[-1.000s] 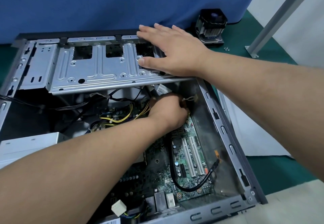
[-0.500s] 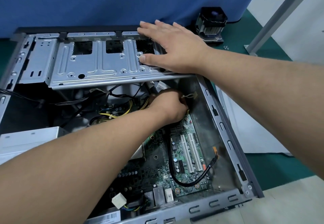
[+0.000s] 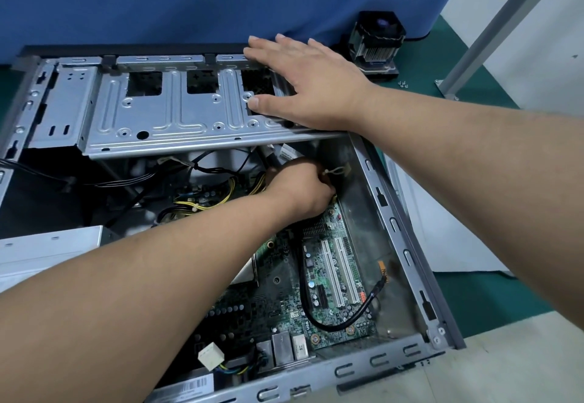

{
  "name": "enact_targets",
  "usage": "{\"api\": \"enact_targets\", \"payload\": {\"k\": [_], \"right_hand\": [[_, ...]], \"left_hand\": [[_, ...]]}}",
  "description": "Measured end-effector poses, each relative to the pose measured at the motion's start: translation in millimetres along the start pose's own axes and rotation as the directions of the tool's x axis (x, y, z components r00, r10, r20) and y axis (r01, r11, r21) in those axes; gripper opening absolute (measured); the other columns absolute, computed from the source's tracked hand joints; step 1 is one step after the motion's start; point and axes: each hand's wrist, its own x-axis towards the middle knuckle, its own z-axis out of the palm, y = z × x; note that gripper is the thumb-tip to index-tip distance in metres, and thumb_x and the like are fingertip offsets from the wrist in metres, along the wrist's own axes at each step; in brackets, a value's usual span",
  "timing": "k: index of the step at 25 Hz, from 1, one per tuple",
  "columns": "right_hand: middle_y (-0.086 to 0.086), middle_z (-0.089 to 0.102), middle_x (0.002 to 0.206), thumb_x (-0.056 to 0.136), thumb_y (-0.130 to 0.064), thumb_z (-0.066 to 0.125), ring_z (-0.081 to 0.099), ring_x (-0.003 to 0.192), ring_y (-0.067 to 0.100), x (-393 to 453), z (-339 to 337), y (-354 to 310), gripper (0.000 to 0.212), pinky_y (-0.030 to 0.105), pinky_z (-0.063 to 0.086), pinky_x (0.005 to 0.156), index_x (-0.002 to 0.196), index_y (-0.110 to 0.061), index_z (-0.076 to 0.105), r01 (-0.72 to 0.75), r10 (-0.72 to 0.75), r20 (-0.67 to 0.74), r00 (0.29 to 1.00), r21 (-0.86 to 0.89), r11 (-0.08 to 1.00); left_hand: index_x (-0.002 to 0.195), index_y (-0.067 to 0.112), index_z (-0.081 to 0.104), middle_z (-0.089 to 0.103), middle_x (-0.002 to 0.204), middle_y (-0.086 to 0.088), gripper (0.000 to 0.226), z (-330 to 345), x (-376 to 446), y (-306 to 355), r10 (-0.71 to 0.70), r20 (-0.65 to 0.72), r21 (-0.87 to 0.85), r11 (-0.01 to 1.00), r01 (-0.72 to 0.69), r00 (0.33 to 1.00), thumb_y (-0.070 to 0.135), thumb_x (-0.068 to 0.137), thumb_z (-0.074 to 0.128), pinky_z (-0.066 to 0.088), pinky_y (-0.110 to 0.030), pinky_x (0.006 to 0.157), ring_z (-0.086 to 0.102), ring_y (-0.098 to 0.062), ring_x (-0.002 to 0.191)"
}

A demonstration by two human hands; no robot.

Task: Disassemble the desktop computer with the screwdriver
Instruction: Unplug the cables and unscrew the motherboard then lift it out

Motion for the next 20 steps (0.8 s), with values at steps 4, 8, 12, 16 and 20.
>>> {"api": "enact_targets", "payload": {"k": [4, 8, 12, 16, 20], "right_hand": [[-0.021, 0.013, 0.169, 0.09, -0.08, 0.031, 0.009, 0.157, 0.01, 0.5, 0.6, 0.0, 0.083, 0.046, 0.005, 0.128, 0.161, -0.039, 0.022, 0.001, -0.001, -0.002, 1.0, 0.007, 1.0], [-0.021, 0.013, 0.169, 0.089, -0.08, 0.031, 0.009, 0.157, 0.01, 0.2, 0.1, 0.4, 0.083, 0.045, 0.005, 0.128, 0.161, -0.039, 0.023, 0.001, -0.001, -0.002, 1.0, 0.009, 1.0], [-0.022, 0.013, 0.168, 0.089, -0.081, 0.032, 0.008, 0.157, 0.009, 0.6, 0.6, 0.4, 0.083, 0.045, 0.005, 0.128, 0.161, -0.04, 0.022, -0.003, 0.004, -0.002, 1.0, 0.013, 1.0], [-0.022, 0.013, 0.168, 0.09, -0.079, 0.034, 0.009, 0.157, 0.009, 0.5, 1.4, 0.8, 0.082, 0.045, 0.004, 0.128, 0.161, -0.04, 0.022, 0.002, -0.002, -0.003, 1.0, 0.014, 1.0], [-0.022, 0.013, 0.168, 0.089, -0.079, 0.034, 0.009, 0.157, 0.009, 0.8, 0.8, 0.4, 0.083, 0.044, 0.004, 0.128, 0.161, -0.039, 0.022, 0.005, -0.005, 0.001, 1.0, 0.016, 1.0]], "left_hand": [[0.103, 0.015, 0.07, 0.068, 0.113, -0.013, 0.017, 2.4, -1.3, 0.5, -0.005, -0.013, -0.018, 1.0, 0.005, 1.0, 0.028, 0.097, 0.062, 0.036, -0.025, 0.076, 0.061, -0.032, 0.106], [0.092, 0.024, 0.061, 0.065, 0.104, -0.007, 0.01, -3.4, 0.6, -0.2, 0.004, 0.036, 0.011, 1.0, -0.004, 0.999, 0.031, 0.095, 0.067, 0.037, -0.023, 0.075, 0.059, -0.026, 0.099], [0.1, 0.016, 0.069, 0.065, 0.104, -0.01, 0.016, 1.6, 0.3, -1.3, 0.003, -0.011, -0.015, 1.0, -0.003, 1.0, 0.03, 0.097, 0.063, 0.036, -0.024, 0.074, 0.061, -0.03, 0.102], [0.106, 0.013, 0.07, 0.069, 0.114, -0.013, 0.021, 4.7, -2.2, -0.8, -0.019, -0.024, -0.043, 0.999, 0.018, 1.0, 0.029, 0.097, 0.061, 0.039, -0.027, 0.077, 0.062, -0.034, 0.108], [0.113, 0.015, 0.072, 0.071, 0.116, -0.011, 0.023, -3.3, -3.3, 0.4, -0.057, -0.028, -0.153, 0.987, 0.052, 0.998, 0.03, 0.096, 0.065, 0.04, -0.023, 0.077, 0.063, -0.029, 0.107]]}}
